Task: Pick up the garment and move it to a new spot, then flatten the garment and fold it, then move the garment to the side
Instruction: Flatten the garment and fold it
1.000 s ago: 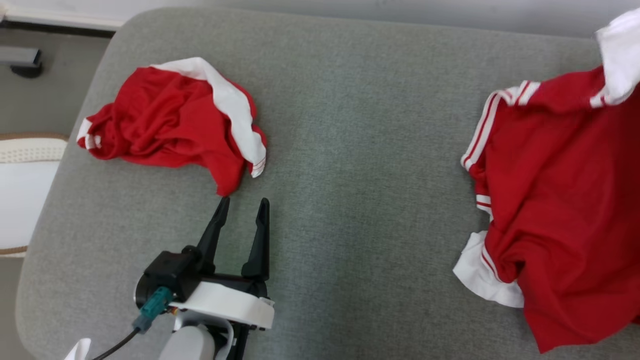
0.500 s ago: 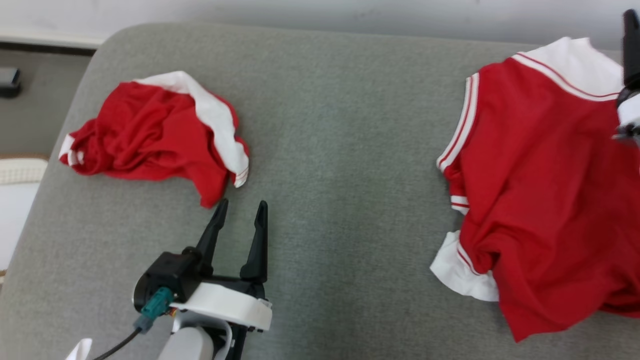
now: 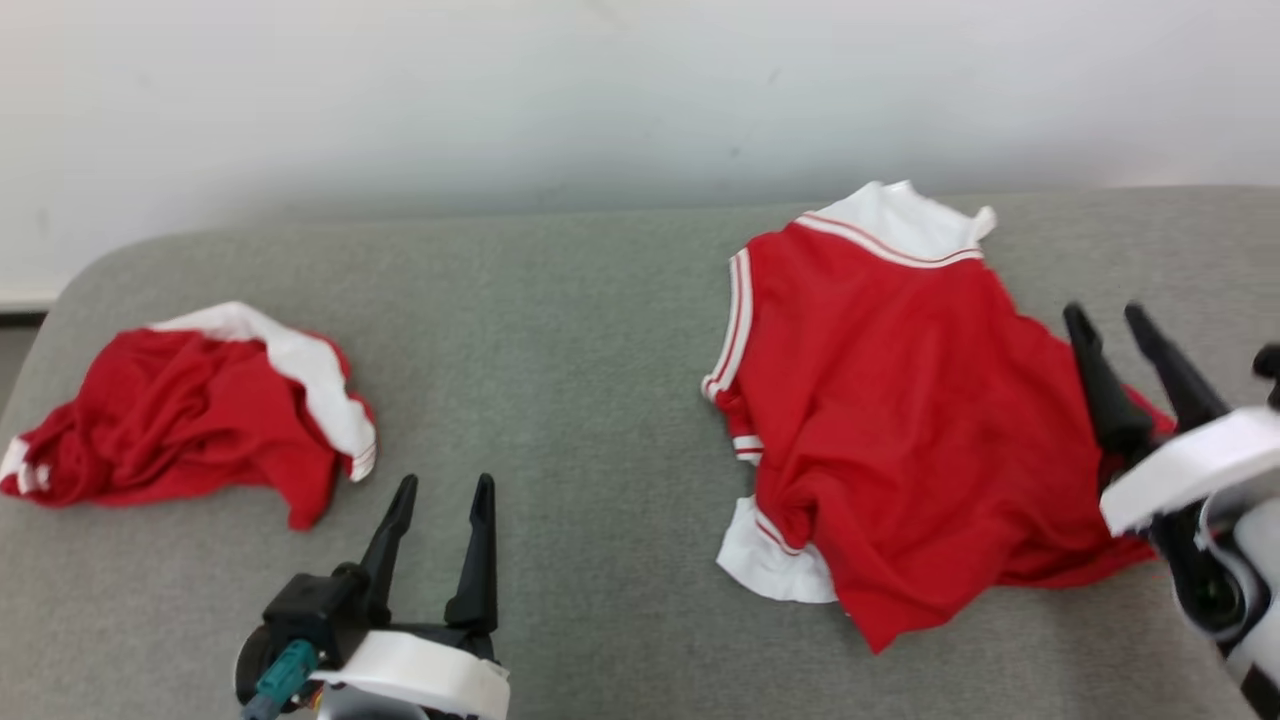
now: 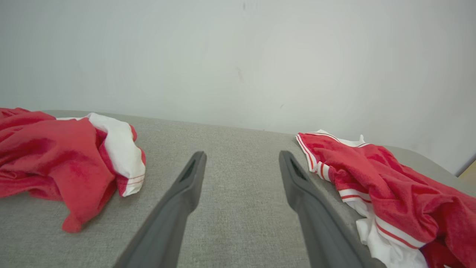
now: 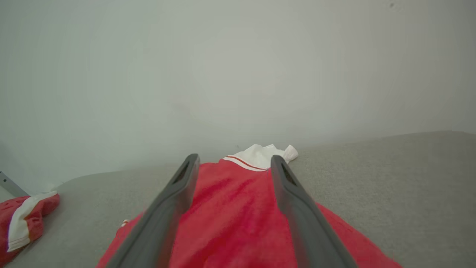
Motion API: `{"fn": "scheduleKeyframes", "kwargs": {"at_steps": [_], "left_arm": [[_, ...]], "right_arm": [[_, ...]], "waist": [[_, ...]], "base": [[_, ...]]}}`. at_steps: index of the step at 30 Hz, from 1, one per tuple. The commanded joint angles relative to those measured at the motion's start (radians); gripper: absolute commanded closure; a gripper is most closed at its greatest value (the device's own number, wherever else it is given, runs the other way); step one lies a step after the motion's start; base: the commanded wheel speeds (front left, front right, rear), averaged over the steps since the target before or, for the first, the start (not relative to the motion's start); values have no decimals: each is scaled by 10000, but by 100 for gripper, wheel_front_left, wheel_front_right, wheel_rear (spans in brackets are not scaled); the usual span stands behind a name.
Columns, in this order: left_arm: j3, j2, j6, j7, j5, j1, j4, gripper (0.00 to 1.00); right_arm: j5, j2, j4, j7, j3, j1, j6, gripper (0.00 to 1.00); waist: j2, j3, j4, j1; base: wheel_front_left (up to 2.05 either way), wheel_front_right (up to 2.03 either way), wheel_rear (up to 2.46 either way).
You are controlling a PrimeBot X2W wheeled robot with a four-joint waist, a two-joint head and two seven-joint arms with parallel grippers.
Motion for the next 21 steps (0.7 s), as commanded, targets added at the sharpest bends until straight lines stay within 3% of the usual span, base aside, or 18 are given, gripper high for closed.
{"fn": "scheduleKeyframes", "kwargs": {"at_steps": [1,4,13,18,21], "left_arm": [[64,42,31,-5,16,203,-14,0],[155,42,64,-5,-18,371,-70,0],[223,42,-11,-5,-30,664,-66,0],[190,40,-19,-5,-50,683,-40,0],[160,40,-5,-5,-71,718,-58,0]], "right_arm": [[-254,-1,-70,-75,-54,475,-18,0],[-1158,38,-309,-80,-502,1195,-18,0],[-3055,996,-1236,-78,-2694,3775,-18,0],[-3860,1315,-1177,-21,-3015,4408,-18,0],[-4004,1602,-922,679,-2993,4732,-18,0]], "waist": [[0,-605,-619,1],[0,-763,-824,1],[0,-1034,-916,1],[0,-1142,-813,1],[0,-1149,-696,1]], "base": [[0,0,0],[0,0,0],[0,0,0],[0,0,0],[0,0,0]]}}
